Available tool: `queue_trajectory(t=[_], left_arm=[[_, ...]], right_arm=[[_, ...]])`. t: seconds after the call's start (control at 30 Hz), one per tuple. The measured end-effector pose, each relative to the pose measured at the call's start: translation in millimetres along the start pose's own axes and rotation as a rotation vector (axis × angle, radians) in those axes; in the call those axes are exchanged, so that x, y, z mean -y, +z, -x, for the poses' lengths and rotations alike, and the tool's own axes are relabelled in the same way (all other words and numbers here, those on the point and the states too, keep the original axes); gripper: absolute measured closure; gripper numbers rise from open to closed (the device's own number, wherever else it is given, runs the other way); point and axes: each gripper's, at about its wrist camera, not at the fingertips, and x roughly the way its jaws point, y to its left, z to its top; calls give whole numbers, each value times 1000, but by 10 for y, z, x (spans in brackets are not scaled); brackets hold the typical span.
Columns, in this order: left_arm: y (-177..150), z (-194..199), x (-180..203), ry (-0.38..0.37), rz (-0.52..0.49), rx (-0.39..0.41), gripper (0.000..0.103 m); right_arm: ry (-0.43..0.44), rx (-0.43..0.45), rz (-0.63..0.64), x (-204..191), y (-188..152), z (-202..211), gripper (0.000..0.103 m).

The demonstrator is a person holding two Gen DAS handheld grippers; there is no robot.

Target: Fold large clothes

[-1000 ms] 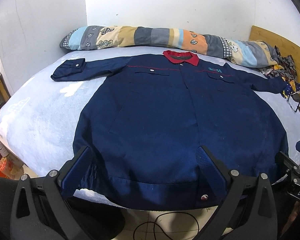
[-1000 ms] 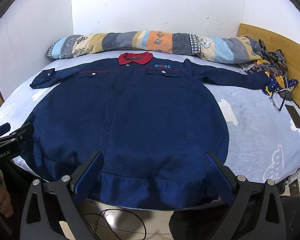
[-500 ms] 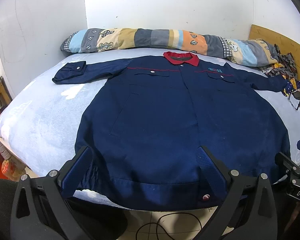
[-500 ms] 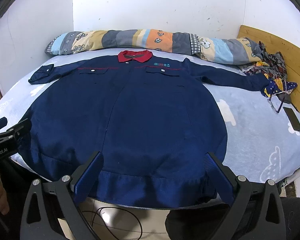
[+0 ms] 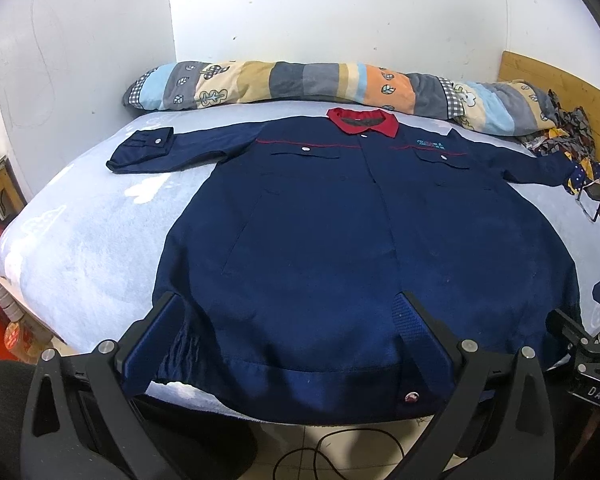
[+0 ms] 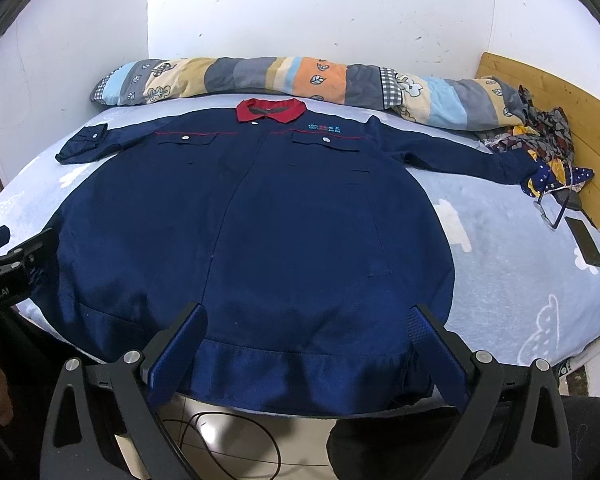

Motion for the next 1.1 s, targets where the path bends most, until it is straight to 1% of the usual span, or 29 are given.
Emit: queue_trajectory(t=[0.13, 0.2, 0.27, 0.3, 0.37, 0.43, 0.5, 0.57, 0.63, 0.67, 0.7, 0.73, 0.77, 0.8, 0.87, 0.9, 0.93, 1.03, 1.1], left_arm=[[38, 8, 20, -9, -4, -1, 0], [130, 22, 40, -22, -9, 6, 0], [268, 35, 51, -32, -15, 29, 0], [358, 18, 61, -53, -19, 35, 0], [577, -68, 120, -78, -40, 50, 0], [796, -203, 232, -111, -80, 46, 0], [1041, -404, 423, -134, -142, 65, 0], [1167, -603, 593, -148, -188, 84, 0], [1188, -788, 715, -135, -215, 119, 0], [1193, -900, 789, -105, -233, 105, 0], [1222, -1013, 858, -96, -245, 58, 0], [1234, -1047, 883, -120, -242, 40, 0], [1253, -1054, 889, -162, -233, 32, 0], [1272, -1045, 902, -180, -233, 40, 0], [1306, -1028, 944, -163, -266, 78, 0], [1312, -1025, 967, -139, -289, 98, 0], [1332, -1026, 994, -112, -309, 116, 0], [1399, -1045, 988, -136, -295, 115, 0], [1436, -1072, 947, -154, -266, 102, 0]], right_arm=[[1, -6, -1, 4, -2, -5, 2], [23, -18, -16, 47, 18, 1, 3], [58, -34, -59, 154, 75, -1, 3], [69, -41, -77, 216, 107, -3, 3], [87, -48, -139, 425, 204, -3, 3], [115, -59, -205, 683, 331, -42, 2], [133, -64, -288, 973, 422, -102, 2], [155, -45, -377, 1290, 499, -141, 2], [120, -34, -435, 1615, 582, -223, 2], [135, -23, -493, 1762, 599, -262, 2], [129, -35, -547, 1884, 602, -324, 2], [107, -69, -588, 1947, 617, -409, 2], [108, -85, -645, 2066, 602, -486, 3], [113, -90, -702, 2195, 592, -554, 4], [129, -76, -769, 2396, 649, -653, 5], [125, -68, -780, 2473, 710, -692, 5], [103, -67, -780, 2558, 749, -734, 5], [36, -59, -755, 2889, 910, -905, 5], [-13, -84, -709, 3162, 1048, -1101, 6]])
